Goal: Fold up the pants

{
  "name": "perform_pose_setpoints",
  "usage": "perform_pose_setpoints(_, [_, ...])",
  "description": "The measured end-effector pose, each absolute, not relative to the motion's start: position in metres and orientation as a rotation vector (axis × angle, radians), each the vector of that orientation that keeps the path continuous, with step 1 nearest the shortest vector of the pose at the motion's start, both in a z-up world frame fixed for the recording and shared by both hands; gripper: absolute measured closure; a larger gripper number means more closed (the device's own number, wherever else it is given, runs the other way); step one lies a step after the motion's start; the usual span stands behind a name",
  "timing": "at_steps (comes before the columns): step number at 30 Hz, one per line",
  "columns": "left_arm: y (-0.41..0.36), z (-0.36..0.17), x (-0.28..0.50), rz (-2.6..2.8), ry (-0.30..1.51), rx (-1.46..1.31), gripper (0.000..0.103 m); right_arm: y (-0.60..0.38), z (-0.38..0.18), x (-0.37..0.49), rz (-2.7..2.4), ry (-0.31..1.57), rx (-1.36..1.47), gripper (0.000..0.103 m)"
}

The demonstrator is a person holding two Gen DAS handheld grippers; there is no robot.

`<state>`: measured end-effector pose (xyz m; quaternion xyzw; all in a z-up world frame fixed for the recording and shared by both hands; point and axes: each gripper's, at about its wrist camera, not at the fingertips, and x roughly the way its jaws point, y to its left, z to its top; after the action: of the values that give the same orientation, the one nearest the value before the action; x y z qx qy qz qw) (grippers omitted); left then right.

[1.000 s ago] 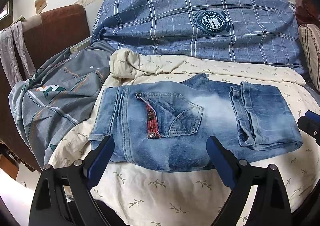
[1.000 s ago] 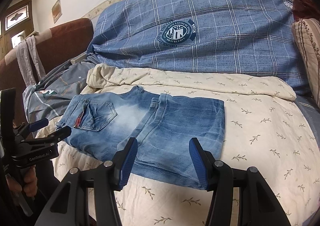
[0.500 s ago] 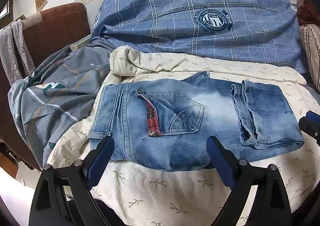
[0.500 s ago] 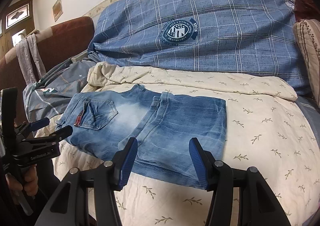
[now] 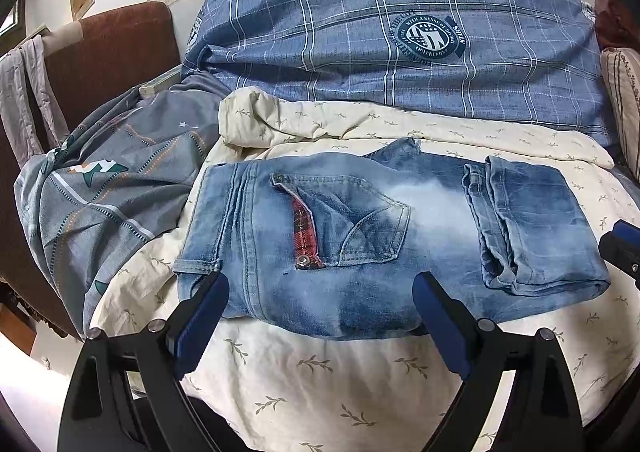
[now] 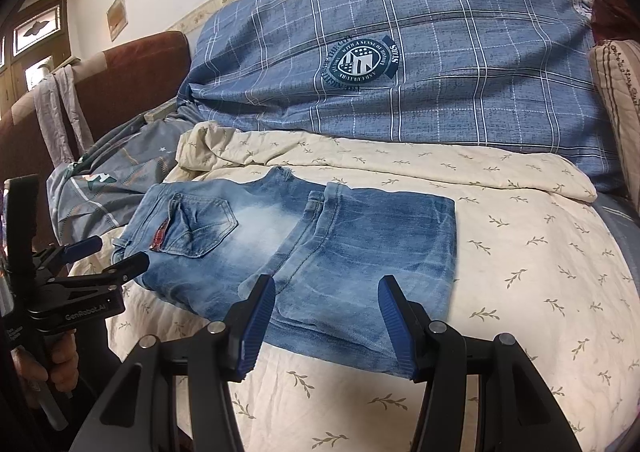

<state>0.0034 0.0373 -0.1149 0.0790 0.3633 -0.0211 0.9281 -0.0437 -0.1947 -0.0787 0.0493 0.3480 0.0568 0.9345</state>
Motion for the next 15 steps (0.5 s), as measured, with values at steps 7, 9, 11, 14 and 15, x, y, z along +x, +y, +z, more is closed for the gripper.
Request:
perform_pose_setpoints(7, [0.0386, -0.1174, 0.0040, -0.042, 0.748, 0.158, 0.010, -0.1938, -0.0787, -0.0439, 0.119, 0.712, 0.101, 0.046])
perform_pose_setpoints(9, [0.0388, -0.1188, 0.0041, -0.042, 0.752, 0.158, 0.010, -0.1932, -0.0787, -0.0441, 0.121, 0.712, 0.100, 0.046])
perform_pose_setpoints(11, [0.0387, -0.1195, 0.0044, -0.042, 0.755, 0.160, 0.010, -0.1932, -0.0792, -0.0434, 0.123, 0.715, 0.100, 0.046])
perform_pose_setpoints(14, [0.0388, -0.1200, 0.0053, -0.041, 0.759, 0.159, 0.010, -0.1934, -0.0795, -0.0426, 0.125, 0.718, 0.099, 0.046])
perform_pose_setpoints(15, [0.0389, -0.1199, 0.0057, -0.041, 0.760, 0.159, 0.010, -0.1932, -0.0796, -0.0426, 0.126, 0.719, 0.100, 0.046])
